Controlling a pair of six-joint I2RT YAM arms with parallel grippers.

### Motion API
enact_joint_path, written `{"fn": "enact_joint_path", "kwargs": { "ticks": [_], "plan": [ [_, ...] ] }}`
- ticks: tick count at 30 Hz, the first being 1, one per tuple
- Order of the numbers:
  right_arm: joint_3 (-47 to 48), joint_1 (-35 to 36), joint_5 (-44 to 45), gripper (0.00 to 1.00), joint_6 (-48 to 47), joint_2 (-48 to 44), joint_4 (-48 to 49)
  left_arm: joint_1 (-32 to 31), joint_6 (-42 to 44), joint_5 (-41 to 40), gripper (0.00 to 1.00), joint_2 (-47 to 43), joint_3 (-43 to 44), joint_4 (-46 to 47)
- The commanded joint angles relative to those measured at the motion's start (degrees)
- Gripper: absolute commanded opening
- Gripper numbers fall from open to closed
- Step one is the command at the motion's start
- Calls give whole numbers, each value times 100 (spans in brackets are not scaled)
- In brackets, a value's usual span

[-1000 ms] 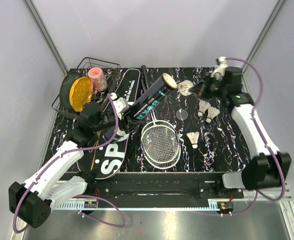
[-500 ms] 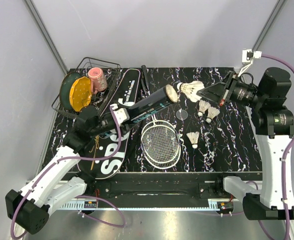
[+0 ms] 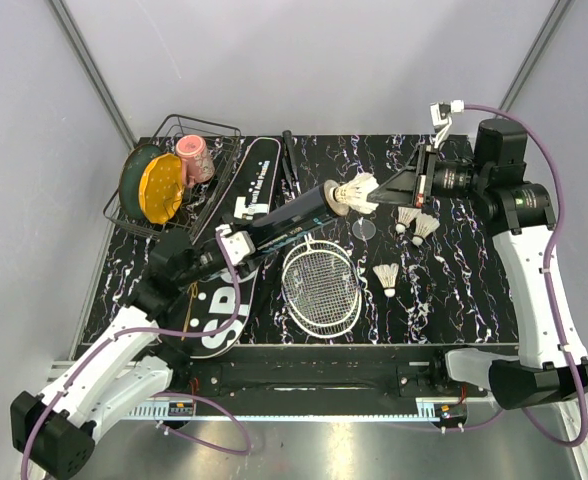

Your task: Pack up the badminton gear

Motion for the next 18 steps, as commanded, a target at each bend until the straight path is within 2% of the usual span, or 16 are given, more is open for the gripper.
{"fn": "enact_joint_path", "kwargs": {
  "ticks": [1,6,8,13,15,16,18],
  "plan": [
    [121,82,-9,0,-336,-48,-241,2,110,160,4,-272,59,761],
    [174,143,273,0,-662,75,-654,10,84,379,4,-316,76,761],
    [332,370,475,0,-951,277,-1031,2,110,528,4,-228,112,665],
    [666,688,765,3,-1084,628,-1103,-7,136,652,4,-122,208,506],
    [754,706,914,14,-1119,690,-1094,-16,154,635,4,-166,165,497],
    [789,732,933,26,-1154,760,-1111,-33,180,617,4,-175,147,506],
    [807,819,933,38,-1216,822,-1094,-68,198,582,4,-210,94,550]
  ]
}}
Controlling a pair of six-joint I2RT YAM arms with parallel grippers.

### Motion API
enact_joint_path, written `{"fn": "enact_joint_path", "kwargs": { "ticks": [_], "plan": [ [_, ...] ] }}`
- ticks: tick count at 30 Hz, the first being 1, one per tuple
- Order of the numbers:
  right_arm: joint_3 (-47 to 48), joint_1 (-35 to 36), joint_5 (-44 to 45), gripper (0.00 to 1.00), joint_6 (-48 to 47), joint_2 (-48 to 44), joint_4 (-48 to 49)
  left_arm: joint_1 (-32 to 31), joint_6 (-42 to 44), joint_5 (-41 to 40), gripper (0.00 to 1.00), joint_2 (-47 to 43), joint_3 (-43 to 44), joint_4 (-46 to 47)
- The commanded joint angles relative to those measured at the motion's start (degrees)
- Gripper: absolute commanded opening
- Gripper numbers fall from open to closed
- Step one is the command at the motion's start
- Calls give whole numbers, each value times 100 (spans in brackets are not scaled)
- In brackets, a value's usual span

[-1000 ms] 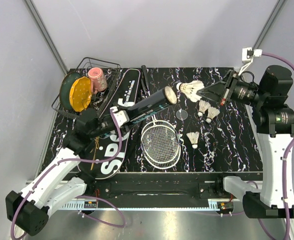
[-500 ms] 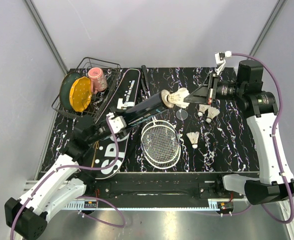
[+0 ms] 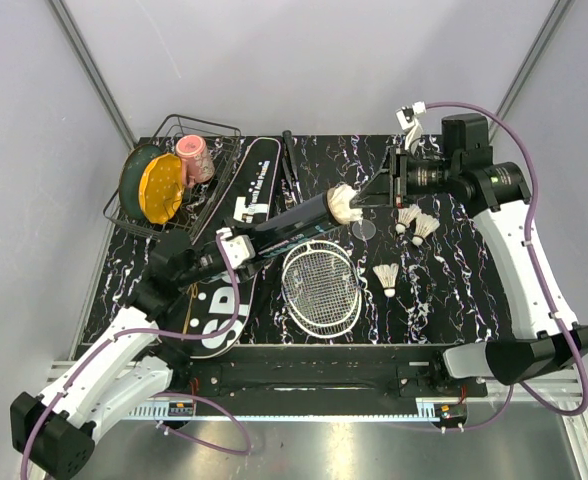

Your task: Pack up the badminton gear

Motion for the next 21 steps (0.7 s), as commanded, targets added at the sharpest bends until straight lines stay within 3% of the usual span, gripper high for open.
{"fn": "enact_joint_path", "kwargs": {
  "ticks": [1,7,11,15,21],
  "plan": [
    [302,162,305,42,-285,136,25,-77,152,274,4,-121,105,648],
    [-22,793,692,65,232,137,875,-218,-24,72,3,-85,131,806],
    [-304,1304,1254,69,523,198,1264,-323,-164,-183,3,-24,149,938],
    [-436,1367,2132,75,497,111,1203,-376,-270,-385,3,-50,114,1165],
    [-376,1375,2615,84,419,-13,1160,-411,-604,-350,3,-59,96,1458]
  ]
}}
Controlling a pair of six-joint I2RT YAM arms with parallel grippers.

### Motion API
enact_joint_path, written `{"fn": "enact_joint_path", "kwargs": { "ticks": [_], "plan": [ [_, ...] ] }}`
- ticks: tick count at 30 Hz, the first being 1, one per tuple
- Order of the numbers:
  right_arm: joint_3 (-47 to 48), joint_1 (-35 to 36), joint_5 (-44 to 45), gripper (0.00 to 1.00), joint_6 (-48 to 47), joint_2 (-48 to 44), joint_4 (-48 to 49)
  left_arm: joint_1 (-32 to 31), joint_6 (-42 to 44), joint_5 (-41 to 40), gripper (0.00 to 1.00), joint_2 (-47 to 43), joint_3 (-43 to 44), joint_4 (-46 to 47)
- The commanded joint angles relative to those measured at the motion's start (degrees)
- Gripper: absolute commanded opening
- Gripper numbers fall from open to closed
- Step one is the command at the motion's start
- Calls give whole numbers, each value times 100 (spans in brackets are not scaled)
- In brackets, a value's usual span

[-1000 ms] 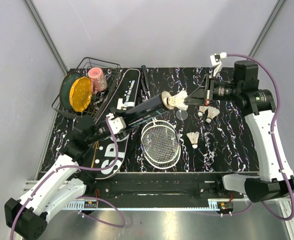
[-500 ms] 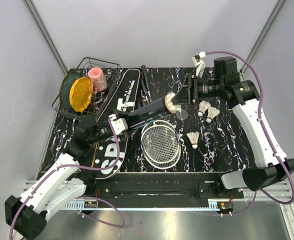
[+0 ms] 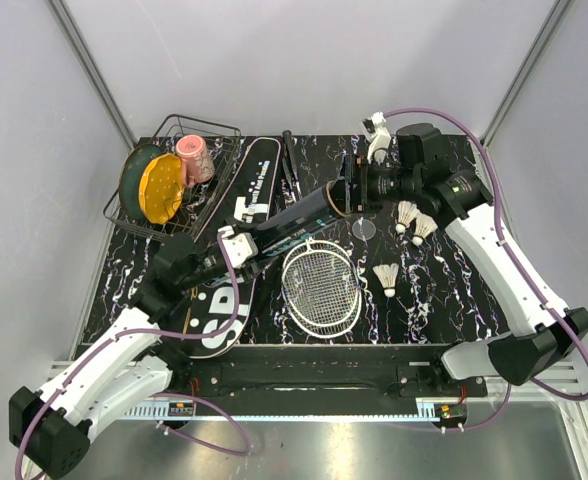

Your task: Pack up the badminton gear

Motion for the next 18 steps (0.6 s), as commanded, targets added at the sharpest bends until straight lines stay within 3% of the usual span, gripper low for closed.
{"fn": "enact_joint_path", "kwargs": {
  "ticks": [1,6,12,15,18],
  "plan": [
    [171,57,968,85,-143,-290,-51,-105,-180,48,3,-90,195,1097],
    [428,22,3038,99,258,-1167,-194,-228,-74,-1084,5,-116,221,938],
    [-354,13,5666,100,1218,-2153,-26,-246,-136,-2518,6,-204,142,1158],
    [-732,13,6365,100,1113,-2103,-455,-246,-162,-2756,6,-274,142,1158],
    [-1049,-4,6166,100,1270,-1533,-868,-246,-127,-2835,6,-327,168,1114]
  ]
}}
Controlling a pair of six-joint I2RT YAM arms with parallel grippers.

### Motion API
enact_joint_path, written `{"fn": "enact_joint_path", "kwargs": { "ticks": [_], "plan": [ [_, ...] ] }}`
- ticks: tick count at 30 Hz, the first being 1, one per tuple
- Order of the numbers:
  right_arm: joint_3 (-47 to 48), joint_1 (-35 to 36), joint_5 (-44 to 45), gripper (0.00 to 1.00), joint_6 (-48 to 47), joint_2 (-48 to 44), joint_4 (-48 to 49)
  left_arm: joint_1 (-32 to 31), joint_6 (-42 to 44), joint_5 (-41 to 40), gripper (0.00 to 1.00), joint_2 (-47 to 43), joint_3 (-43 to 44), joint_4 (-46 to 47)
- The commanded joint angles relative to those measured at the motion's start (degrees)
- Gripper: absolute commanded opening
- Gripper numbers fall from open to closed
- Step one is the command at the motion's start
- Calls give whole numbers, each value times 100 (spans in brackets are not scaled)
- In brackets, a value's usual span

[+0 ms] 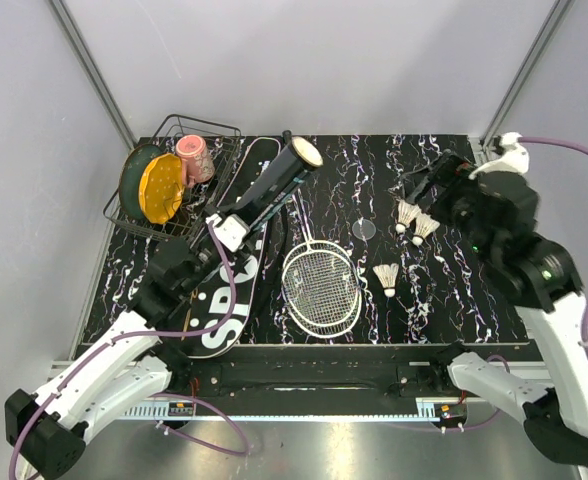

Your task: Pack up the badminton gear

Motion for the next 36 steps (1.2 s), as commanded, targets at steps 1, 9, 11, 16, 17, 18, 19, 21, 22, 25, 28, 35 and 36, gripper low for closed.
{"fn": "enact_joint_path", "kwargs": {
  "ticks": [1,9,11,16,17,18,19,21,22,25,28,35,36],
  "plan": [
    [-603,-43,775,100,438,1118,-767,-8,0,-534,7,-211,168,664],
    [-595,-245,923,100,2115,3313,-2145,-8,-35,-464,7,-290,159,629],
    [-691,-281,933,100,2241,3571,-2130,-8,-70,-403,7,-273,177,629],
    [-1174,-456,714,91,2627,3827,-1902,-8,-79,-306,7,-290,195,549],
    [-1462,-561,617,88,2697,3792,-1797,-8,-79,-306,7,-290,195,549],
    [-1596,-623,442,86,2715,3713,-1570,-8,-70,-306,7,-299,203,549],
    [-1728,-685,353,84,2724,3695,-1428,-8,-79,-280,7,-299,212,541],
    [-2018,-834,2,81,2681,3677,-1052,1,-70,-262,7,-299,230,514],
    [-2080,-869,-77,78,2672,3703,-979,-8,-79,-253,7,-308,230,506],
    [-2133,-879,-96,76,2645,3896,-838,-8,-96,-209,7,-290,221,514],
    [-2142,-879,-209,74,2619,4037,-672,-8,-114,-165,7,-290,239,514],
    [-2291,-878,-263,64,2654,4012,-504,-8,-123,-130,7,-282,239,497],
    [-2309,-879,-245,60,2663,3968,-495,-8,-132,-112,7,-273,239,497]
  ]
}}
